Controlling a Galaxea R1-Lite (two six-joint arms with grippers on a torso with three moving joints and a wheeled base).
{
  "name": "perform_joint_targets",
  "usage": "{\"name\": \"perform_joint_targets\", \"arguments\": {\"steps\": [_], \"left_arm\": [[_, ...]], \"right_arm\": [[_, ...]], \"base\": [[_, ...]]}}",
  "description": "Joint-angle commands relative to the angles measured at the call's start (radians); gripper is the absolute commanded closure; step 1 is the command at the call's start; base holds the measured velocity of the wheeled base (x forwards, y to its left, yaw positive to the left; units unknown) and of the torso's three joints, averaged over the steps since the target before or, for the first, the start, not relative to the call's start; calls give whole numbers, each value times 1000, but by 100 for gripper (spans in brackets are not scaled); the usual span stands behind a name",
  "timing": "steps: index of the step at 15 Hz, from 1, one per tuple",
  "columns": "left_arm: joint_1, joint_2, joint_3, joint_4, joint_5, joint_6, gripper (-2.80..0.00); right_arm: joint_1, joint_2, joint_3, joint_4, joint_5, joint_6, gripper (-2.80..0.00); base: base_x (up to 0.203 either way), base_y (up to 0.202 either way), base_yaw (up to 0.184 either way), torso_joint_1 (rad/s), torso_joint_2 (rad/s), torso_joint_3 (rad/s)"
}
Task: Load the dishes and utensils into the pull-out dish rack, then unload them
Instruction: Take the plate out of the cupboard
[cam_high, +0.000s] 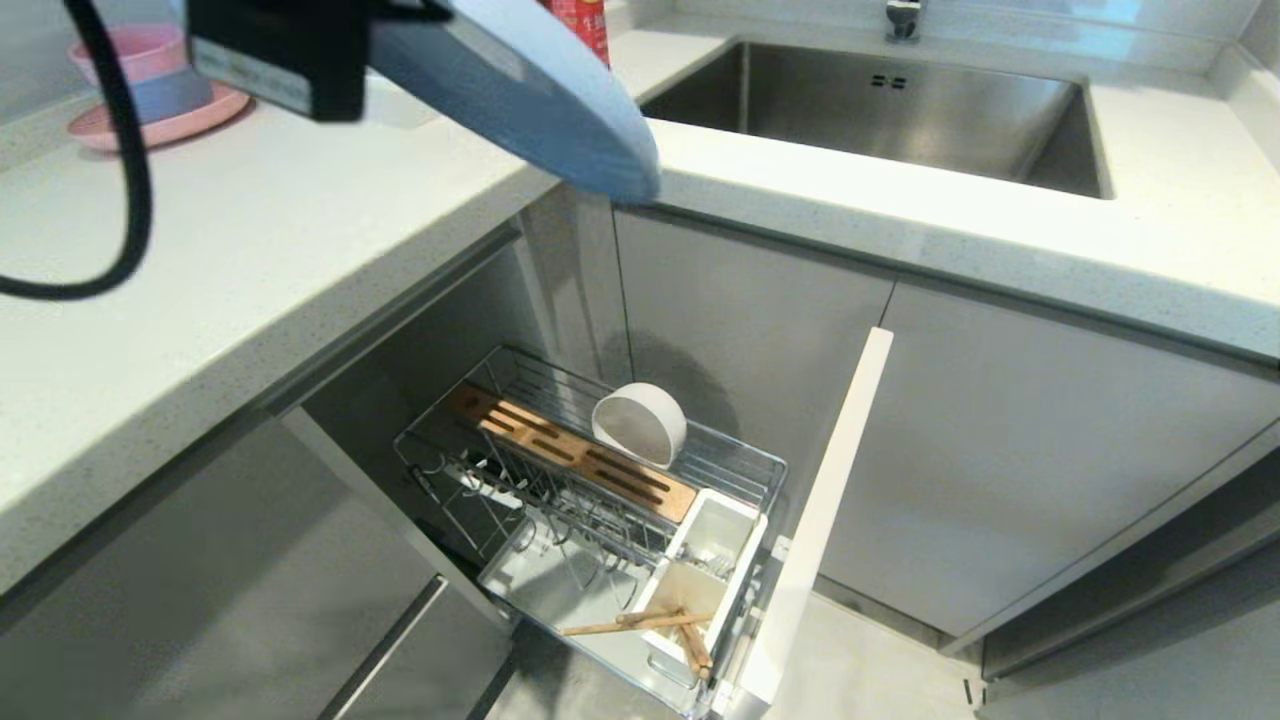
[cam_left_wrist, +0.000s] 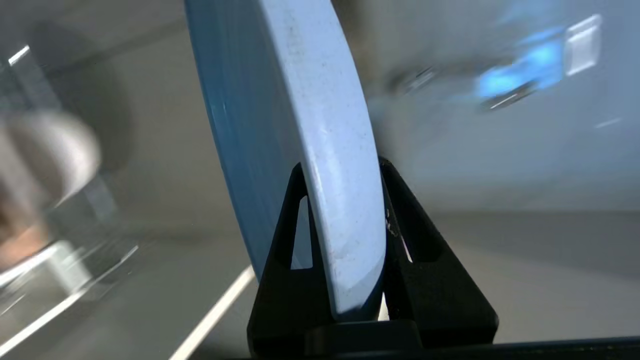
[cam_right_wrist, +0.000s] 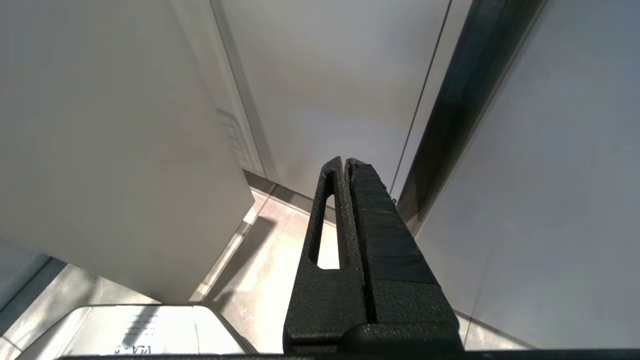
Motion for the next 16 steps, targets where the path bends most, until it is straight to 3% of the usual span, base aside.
{"name": "perform_joint_targets", "arguments": {"steps": [1,4,8,12,16], "left_arm": [[43,-91,0,-145,4,105,0],[210,-124,0,-322,1,309,0],[513,-132,1,-444,-24,508,0],[774,-137,1,-455,-49,624,0],[876,-160,24,-412,-26,683,0]], "right_arm": [[0,0,2,0,0,0,0],[0,0,2,0,0,0,0],[0,0,2,0,0,0,0],[0,0,0,0,0,0,0],[0,0,2,0,0,0,0]], "base": [[0,0,0,0,0,0],[0,0,0,0,0,0],[0,0,0,0,0,0],[0,0,0,0,0,0],[0,0,0,0,0,0]]}}
